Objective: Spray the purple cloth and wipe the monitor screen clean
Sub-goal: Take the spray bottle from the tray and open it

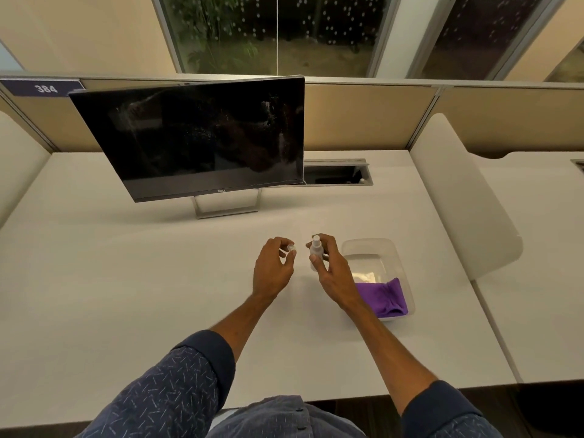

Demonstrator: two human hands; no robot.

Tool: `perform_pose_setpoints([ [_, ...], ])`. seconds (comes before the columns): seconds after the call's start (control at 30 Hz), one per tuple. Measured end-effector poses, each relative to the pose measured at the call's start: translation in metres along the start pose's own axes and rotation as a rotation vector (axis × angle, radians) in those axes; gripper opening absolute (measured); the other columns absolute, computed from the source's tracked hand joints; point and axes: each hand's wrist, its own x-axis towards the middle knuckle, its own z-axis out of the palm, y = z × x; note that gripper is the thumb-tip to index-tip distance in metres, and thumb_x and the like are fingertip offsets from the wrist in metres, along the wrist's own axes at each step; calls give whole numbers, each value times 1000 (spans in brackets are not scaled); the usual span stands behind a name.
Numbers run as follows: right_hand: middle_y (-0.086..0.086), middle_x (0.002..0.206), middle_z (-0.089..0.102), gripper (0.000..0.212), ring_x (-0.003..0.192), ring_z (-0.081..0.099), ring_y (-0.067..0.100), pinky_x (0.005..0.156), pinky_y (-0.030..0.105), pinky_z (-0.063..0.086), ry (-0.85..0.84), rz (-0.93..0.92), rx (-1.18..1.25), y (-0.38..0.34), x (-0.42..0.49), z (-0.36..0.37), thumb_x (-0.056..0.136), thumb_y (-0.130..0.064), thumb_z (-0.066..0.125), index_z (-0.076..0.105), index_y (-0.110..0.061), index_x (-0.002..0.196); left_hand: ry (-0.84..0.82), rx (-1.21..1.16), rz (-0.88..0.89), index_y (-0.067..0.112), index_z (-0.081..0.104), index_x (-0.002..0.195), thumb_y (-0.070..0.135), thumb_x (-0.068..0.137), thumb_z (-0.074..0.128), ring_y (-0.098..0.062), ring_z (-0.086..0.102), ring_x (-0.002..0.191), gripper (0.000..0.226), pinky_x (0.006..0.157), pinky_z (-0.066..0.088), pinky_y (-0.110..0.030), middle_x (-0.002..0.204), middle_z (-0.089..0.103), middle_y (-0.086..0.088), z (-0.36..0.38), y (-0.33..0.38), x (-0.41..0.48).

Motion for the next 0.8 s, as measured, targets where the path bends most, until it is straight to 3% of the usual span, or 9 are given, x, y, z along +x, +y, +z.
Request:
perform_pose_setpoints([
  [0.13,-19,128,67,23,118,66,4,94,17,53,12,29,40,-1,-5,-5,109,-40,48,44,-35,131,-90,151,-57,31,65,116,36,102,70,-12,67,94,16,76,50,-21,112,70,14,5,-9,-1],
  [0.4,-13,127,67,17,116,65,4,94,14,50,35,95,4,8,-11,-12,114,-33,45,45,-37,131,-224,432,5,24,69,122,28,103,69,-18,64,113,19,85,49,-28,120,72,3,19,-20,11],
  [0.57,-31,127,59,25,116,58,-16,94,0,42,63,131,-37,6,-17,-19,113,-30,49,41,-48,130,-301,519,71,21,70,123,24,103,66,-21,62,116,21,90,50,-33,123,72,2,27,-32,10],
  [0.7,-33,130,60,31,119,59,-12,97,5,44,70,124,-41,7,-19,-23,113,-31,49,40,-54,131,-306,502,87,20,70,122,22,103,66,-22,62,114,19,91,51,-35,121,72,0,30,-35,8],
  [0.8,-25,134,63,26,125,62,0,102,20,50,39,118,-23,11,-21,-21,112,-34,48,42,-44,135,-303,482,75,21,69,122,25,102,69,-24,63,116,20,93,52,-36,122,71,1,30,-37,8],
])
